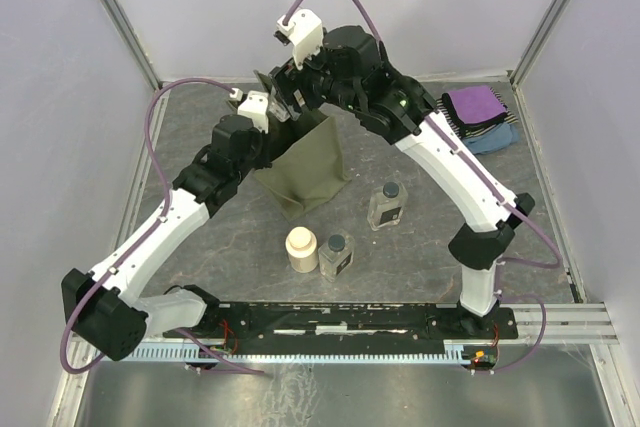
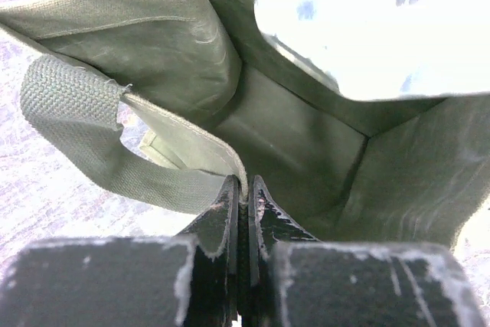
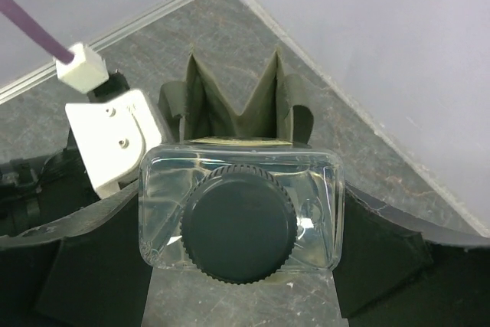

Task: Place the personal care products into the canvas bag

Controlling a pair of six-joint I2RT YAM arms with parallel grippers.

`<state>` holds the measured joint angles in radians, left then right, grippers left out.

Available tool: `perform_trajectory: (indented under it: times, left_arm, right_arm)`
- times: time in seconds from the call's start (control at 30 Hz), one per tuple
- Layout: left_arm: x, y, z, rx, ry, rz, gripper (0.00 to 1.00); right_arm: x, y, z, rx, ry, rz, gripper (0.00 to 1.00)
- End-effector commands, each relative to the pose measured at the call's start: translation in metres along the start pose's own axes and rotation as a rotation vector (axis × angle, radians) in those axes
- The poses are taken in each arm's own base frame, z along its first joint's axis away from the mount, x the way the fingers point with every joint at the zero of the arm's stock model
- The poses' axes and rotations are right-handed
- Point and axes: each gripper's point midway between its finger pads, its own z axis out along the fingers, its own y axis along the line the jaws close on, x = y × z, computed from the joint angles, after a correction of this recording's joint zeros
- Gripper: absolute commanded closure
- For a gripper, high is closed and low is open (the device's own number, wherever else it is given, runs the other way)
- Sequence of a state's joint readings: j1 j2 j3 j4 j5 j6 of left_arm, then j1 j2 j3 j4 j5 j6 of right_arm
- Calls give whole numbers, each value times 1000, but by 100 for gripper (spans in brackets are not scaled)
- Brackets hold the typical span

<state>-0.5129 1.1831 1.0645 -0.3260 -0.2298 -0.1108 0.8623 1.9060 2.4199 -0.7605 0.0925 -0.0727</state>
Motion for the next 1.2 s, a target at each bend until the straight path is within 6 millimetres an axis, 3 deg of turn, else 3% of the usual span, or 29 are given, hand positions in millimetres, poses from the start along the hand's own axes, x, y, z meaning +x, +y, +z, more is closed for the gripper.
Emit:
perform_trajectory:
  times: [0.0, 0.2, 0.43, 0.57, 0.7, 0.83, 1.07, 1.17]
  left_arm:
    - [-21, -6, -8, 21, -55, -8, 97]
    - [-38, 0, -26, 6, -110, -32, 97]
    - [-43, 0, -50, 34, -161, -84, 97]
    - [-41, 0, -60, 45, -179, -127, 97]
    - [-32, 7, -64, 14, -174, -145, 97]
    - [-24, 12, -63, -14, -160, -151, 97]
    - [-16, 14, -61, -25, -141, -152, 97]
    - [-17, 16, -63, -32, -144, -148, 97]
  right_arm:
    - [-71, -2, -44, -20, -249, 70, 100]
    - [-13, 10, -9, -40, -106, 80, 100]
    - [12, 22, 26, -77, -50, 80, 100]
    - [36, 20, 56, -70, 4, 80, 100]
    - [69, 12, 76, -17, 100, 82, 100]
    - [95, -4, 79, 65, 172, 82, 100]
    - [112, -29, 88, 118, 139, 95, 100]
    - [131, -31, 100, 93, 121, 112, 100]
